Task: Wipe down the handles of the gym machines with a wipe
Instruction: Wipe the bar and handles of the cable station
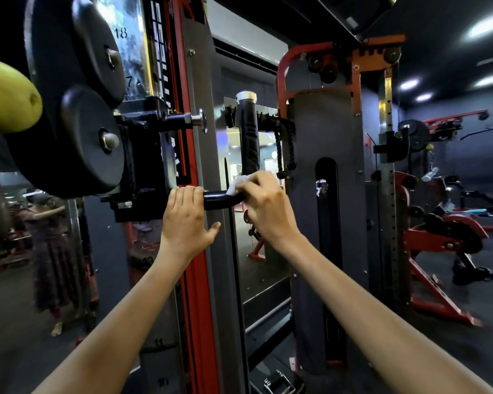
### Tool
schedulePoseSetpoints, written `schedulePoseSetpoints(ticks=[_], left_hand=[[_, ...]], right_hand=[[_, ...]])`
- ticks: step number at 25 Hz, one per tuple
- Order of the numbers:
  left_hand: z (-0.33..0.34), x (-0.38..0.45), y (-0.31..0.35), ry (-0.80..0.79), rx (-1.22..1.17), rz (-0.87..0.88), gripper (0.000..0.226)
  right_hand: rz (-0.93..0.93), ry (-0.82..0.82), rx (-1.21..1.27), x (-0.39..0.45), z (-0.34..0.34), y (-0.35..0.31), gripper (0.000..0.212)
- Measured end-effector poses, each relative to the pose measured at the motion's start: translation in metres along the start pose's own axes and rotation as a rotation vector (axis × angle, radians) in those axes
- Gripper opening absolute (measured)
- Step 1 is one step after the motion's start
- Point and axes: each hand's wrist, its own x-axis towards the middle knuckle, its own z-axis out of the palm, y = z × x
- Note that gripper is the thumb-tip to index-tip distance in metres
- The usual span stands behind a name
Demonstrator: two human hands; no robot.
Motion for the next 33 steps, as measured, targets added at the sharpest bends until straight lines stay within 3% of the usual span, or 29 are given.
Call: schedulePoseSetpoints(ticks=[4, 8, 16, 19, 23, 27, 33], left_hand=[[0.001, -0.001, 0.001, -0.003, 0.008, -0.009, 0.074], [0.002, -0.001, 0.002, 0.033, 0.013, -0.015, 0.073], [0.003, -0.001, 0.006, 0.045, 0.014, -0.05, 0.075], [0.002, -0.001, 0.008, 0.02, 0.017, -0.075, 0.074], [0.002, 0.0, 0.007, 0.02, 0.012, -0.085, 0.07], [0.001, 0.0, 0.009, 0.017, 0.018, -0.086, 0.069], [-0.003, 0.0, 0.014, -0.009, 0.042, -0.123, 0.07]], right_hand=[[0.11, 0.134, 0.059, 0.058, -0.003, 0.011, 0.017], [0.171, 0.226, 0.12, 0.127, -0.012, 0.035, 0.027], [0.021, 0.03, 0.277, 0.061, -0.016, 0.033, 0.03], [0.047, -0.103, 0.27, 0.083, -0.035, 0.039, 0.03], [0.137, 0.072, 0.288, 0.131, -0.033, 0.048, 0.032], [0.077, 0.112, 0.294, 0.104, -0.016, 0.046, 0.034], [0.11, -0.134, 0.283, 0.108, -0.038, 0.058, 0.024]])
